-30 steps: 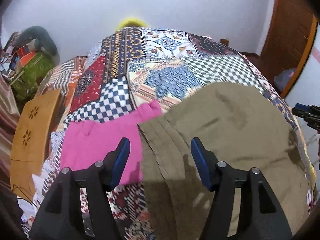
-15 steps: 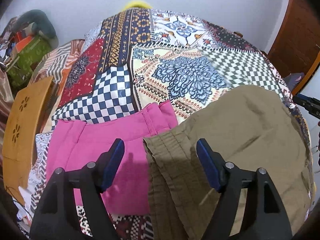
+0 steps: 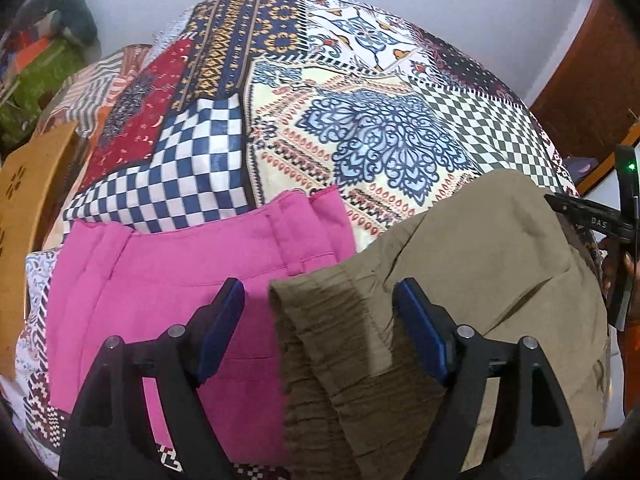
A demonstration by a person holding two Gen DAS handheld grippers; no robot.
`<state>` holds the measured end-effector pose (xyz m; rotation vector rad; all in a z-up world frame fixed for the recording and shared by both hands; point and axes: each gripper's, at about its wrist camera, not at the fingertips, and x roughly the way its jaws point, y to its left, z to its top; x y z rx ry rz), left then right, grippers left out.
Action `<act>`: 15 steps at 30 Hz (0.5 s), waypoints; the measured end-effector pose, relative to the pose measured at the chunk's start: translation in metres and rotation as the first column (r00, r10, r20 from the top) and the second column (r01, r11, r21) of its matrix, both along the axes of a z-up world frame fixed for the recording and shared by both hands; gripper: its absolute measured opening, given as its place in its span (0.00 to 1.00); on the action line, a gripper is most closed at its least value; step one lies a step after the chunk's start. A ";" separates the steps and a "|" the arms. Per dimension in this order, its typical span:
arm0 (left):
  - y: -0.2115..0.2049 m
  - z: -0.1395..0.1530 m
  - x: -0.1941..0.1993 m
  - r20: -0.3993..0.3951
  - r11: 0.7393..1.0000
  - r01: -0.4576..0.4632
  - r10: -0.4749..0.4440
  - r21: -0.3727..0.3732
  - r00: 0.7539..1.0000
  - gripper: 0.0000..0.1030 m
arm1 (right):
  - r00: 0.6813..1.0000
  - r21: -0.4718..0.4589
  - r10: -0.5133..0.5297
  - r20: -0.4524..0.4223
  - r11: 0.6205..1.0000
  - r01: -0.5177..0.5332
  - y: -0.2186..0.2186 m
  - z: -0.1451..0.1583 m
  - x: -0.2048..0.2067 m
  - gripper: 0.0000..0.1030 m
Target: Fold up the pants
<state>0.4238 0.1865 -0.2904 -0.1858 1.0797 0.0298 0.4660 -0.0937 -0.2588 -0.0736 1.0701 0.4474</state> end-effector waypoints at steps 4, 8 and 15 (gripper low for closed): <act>-0.006 -0.004 0.005 -0.008 1.000 0.008 -0.008 0.007 1.000 0.76 | 1.000 0.017 0.014 -0.007 1.000 -0.014 0.002 0.000 -0.001 0.38; -0.005 -0.010 0.011 -0.023 1.000 -0.004 0.003 -0.016 1.000 0.69 | 0.999 -0.056 0.028 0.039 0.998 -0.026 0.009 -0.002 -0.007 0.17; -0.017 0.003 0.009 0.027 0.994 0.033 -0.036 0.106 0.999 0.56 | 0.985 -0.103 0.030 0.171 0.995 -0.012 0.010 0.014 -0.017 0.05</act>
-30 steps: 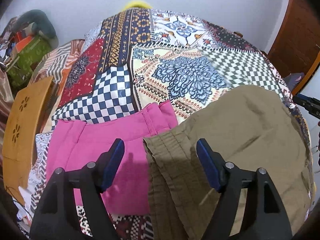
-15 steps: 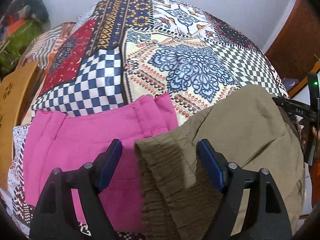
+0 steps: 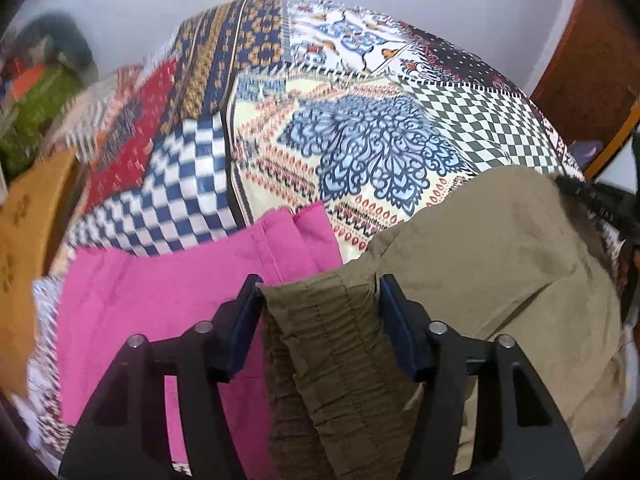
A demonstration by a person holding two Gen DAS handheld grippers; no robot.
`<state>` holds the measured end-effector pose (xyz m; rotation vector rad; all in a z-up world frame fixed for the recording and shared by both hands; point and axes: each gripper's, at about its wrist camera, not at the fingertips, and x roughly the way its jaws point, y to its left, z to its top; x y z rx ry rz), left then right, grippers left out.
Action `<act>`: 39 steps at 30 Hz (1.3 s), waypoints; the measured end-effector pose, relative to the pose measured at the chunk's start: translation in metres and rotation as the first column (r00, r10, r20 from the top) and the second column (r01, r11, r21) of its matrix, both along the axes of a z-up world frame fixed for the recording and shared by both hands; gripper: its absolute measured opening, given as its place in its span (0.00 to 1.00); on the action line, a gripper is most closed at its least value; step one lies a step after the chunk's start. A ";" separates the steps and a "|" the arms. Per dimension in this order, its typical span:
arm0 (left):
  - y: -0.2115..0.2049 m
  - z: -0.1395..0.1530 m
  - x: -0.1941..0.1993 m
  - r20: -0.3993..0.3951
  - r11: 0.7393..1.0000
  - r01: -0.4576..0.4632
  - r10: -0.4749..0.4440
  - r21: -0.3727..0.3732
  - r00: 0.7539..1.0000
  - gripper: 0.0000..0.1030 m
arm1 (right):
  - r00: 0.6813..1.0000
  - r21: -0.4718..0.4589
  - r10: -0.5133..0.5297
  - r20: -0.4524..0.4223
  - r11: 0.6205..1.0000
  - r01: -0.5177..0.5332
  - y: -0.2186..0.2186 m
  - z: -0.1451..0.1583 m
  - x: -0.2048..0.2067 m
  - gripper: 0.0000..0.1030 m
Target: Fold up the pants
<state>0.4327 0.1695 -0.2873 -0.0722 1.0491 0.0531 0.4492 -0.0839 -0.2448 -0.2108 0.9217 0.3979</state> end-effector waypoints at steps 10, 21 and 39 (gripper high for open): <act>0.001 0.016 -0.003 0.055 0.998 -0.031 0.028 0.060 0.998 0.54 | 0.993 0.005 -0.047 0.107 0.999 0.047 -0.002 0.030 -0.002 0.04; -0.007 0.096 -0.034 0.192 1.000 -0.018 0.015 0.016 0.981 0.54 | 0.976 0.121 -0.083 0.203 0.991 0.059 -0.019 0.097 -0.031 0.03; -0.033 0.159 -0.133 0.255 0.999 0.044 -0.037 -0.020 0.966 0.51 | 0.957 0.252 -0.094 0.274 0.967 0.023 -0.051 0.167 -0.130 0.03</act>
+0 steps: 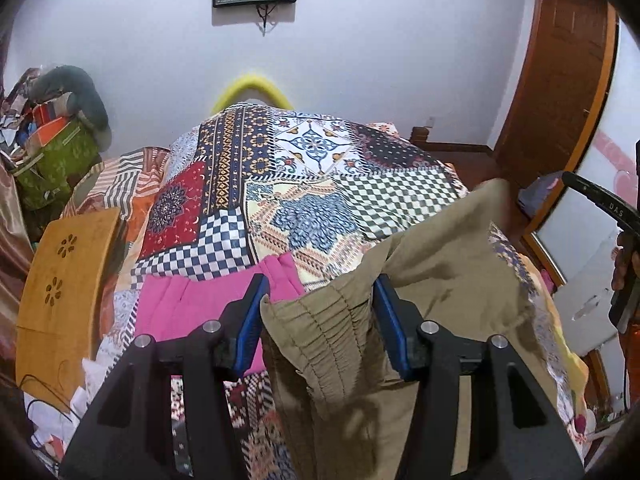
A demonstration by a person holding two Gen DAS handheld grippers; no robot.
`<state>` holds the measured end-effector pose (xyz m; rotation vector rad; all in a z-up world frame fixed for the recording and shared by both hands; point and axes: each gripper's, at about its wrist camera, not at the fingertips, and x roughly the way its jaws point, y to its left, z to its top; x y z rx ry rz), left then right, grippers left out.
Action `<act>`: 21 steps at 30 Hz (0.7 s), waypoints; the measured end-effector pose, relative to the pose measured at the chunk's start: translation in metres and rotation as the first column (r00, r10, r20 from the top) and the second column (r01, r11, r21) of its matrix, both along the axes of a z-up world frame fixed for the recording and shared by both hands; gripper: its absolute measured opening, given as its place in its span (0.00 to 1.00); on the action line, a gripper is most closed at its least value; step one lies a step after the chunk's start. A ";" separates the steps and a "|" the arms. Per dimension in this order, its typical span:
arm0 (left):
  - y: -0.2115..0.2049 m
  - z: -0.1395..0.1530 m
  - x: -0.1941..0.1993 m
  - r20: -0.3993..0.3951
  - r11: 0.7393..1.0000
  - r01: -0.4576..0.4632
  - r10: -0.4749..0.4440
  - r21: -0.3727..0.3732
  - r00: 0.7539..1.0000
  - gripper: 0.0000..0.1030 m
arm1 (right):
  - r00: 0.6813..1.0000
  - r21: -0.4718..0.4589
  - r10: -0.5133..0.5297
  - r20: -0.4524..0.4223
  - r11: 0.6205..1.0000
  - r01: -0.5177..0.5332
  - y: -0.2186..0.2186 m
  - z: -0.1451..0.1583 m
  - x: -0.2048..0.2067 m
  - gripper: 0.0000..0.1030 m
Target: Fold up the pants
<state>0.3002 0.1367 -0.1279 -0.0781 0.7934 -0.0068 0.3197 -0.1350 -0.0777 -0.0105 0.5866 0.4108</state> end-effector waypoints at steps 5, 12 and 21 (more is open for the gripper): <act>-0.016 -0.001 -0.023 -0.011 0.999 0.038 -0.038 0.020 0.999 0.44 | 1.000 0.000 0.024 -0.020 1.000 -0.024 -0.001 0.000 -0.021 0.03; -0.006 -0.017 -0.018 -0.041 1.000 -0.004 0.004 0.011 0.999 0.46 | 0.986 -0.039 0.074 -0.149 0.996 -0.080 0.016 -0.030 -0.011 0.07; 0.030 -0.062 0.013 -0.125 0.998 -0.056 0.050 -0.040 0.991 0.49 | 0.966 -0.068 0.104 -0.236 0.990 -0.123 0.047 -0.081 0.033 0.48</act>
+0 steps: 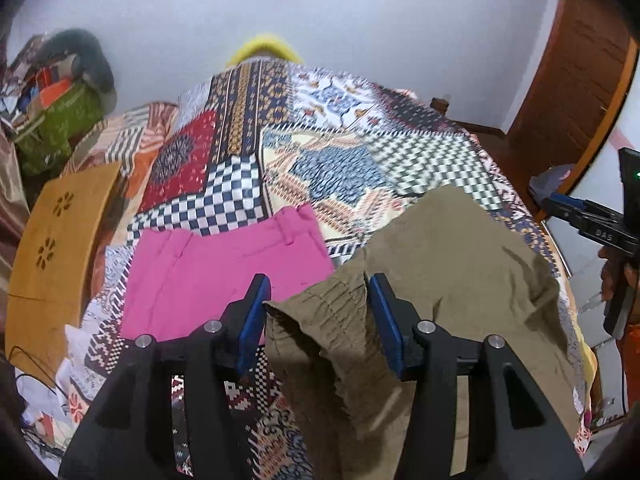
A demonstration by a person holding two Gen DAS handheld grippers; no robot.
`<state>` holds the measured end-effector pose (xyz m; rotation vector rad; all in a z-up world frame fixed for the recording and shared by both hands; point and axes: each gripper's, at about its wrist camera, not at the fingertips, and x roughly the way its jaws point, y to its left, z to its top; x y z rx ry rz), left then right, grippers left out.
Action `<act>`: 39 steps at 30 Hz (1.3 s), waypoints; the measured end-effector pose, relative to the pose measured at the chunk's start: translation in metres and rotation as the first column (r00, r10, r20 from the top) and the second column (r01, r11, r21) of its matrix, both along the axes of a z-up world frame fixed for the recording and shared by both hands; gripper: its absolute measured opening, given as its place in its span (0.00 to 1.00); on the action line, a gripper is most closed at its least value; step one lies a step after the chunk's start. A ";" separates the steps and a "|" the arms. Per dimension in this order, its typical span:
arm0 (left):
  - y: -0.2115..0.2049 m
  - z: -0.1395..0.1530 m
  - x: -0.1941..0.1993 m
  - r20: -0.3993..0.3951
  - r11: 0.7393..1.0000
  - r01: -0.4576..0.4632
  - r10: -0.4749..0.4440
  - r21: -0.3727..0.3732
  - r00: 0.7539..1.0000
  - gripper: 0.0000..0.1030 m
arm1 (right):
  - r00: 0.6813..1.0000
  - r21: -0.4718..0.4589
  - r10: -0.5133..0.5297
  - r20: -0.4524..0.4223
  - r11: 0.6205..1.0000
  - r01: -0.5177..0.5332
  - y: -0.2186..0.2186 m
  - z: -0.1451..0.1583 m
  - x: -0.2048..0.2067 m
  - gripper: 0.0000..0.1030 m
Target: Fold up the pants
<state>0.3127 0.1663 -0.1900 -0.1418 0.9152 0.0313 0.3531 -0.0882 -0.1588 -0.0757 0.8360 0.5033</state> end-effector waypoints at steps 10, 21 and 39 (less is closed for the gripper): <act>0.023 -0.036 0.037 -0.042 0.998 0.001 -0.003 -0.059 0.999 0.49 | 0.991 -0.102 0.047 -0.129 0.993 -0.060 0.043 -0.067 0.075 0.48; 0.021 -0.048 0.043 -0.050 0.999 0.031 -0.032 -0.025 0.998 0.49 | 0.965 -0.038 0.099 -0.241 0.993 -0.111 0.057 -0.096 0.113 0.48; 0.023 -0.052 0.042 -0.080 1.000 0.002 -0.004 -0.026 0.997 0.47 | 0.994 -0.086 0.105 0.000 0.991 -0.105 0.060 -0.063 0.079 0.09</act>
